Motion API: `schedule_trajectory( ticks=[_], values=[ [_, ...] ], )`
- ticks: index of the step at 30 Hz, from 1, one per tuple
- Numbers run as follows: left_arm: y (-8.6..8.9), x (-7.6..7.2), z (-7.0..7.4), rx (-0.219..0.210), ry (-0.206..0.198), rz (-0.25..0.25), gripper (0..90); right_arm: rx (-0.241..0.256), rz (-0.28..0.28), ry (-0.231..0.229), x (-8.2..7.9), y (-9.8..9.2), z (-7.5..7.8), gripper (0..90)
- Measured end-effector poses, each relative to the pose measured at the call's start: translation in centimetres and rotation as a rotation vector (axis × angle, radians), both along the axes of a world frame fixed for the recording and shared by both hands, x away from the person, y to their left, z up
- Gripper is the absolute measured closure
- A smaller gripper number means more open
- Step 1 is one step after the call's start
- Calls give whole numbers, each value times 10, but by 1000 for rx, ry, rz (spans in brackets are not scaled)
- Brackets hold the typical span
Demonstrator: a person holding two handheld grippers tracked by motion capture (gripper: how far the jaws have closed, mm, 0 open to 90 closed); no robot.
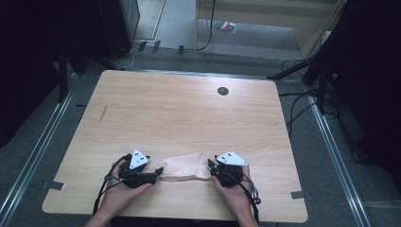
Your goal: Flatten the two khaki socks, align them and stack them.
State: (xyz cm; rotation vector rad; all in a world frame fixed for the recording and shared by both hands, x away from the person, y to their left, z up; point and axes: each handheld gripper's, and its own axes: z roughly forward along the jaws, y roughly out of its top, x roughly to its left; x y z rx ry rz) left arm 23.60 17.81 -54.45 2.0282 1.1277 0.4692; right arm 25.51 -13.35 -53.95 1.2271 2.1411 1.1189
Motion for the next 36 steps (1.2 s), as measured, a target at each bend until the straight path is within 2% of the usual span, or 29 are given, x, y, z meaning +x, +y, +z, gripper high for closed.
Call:
schedule_trajectory(
  ticks=[3,5,8,10,13,16,19,23,26,27,29,30,32,34,36],
  values=[
    [6,-1,9,-59,-30,22,342,55,-11,-32,-7,-6,7,649],
    [8,-4,14,-109,-50,15,365,87,-1,-37,-10,-7,10,681],
    [1,-10,18,-173,-54,-75,476,122,66,-22,-15,-1,11,755],
    [-7,-11,14,-163,-23,-137,549,140,112,18,-14,3,7,769],
    [-17,-13,4,-67,-8,-158,569,100,129,53,-12,9,-1,732],
    [-23,-14,-2,1,-6,-156,509,63,115,86,-10,9,-7,677],
    [-31,-17,-6,54,-27,-147,455,46,96,88,-9,8,-11,630],
    [-35,-19,-6,86,-49,-134,408,13,93,71,-12,11,-11,604],
    [-33,-16,-7,83,-30,-114,338,0,89,67,-12,12,-11,601],
    [-33,-16,-7,85,-33,-108,303,0,87,69,-12,12,-11,598],
    [-32,-16,-6,84,-41,-100,287,19,83,85,-12,10,-10,557],
    [-30,-15,-5,61,-39,-89,273,27,92,88,-12,9,-10,516],
    [-23,-12,-1,-13,-20,-64,216,49,96,79,-11,5,-7,438],
    [-16,-10,2,-42,-19,-39,133,85,81,63,-10,-1,-3,356],
    [-7,-9,5,-85,-28,-14,93,126,57,54,-7,-9,2,270]
  ],
)
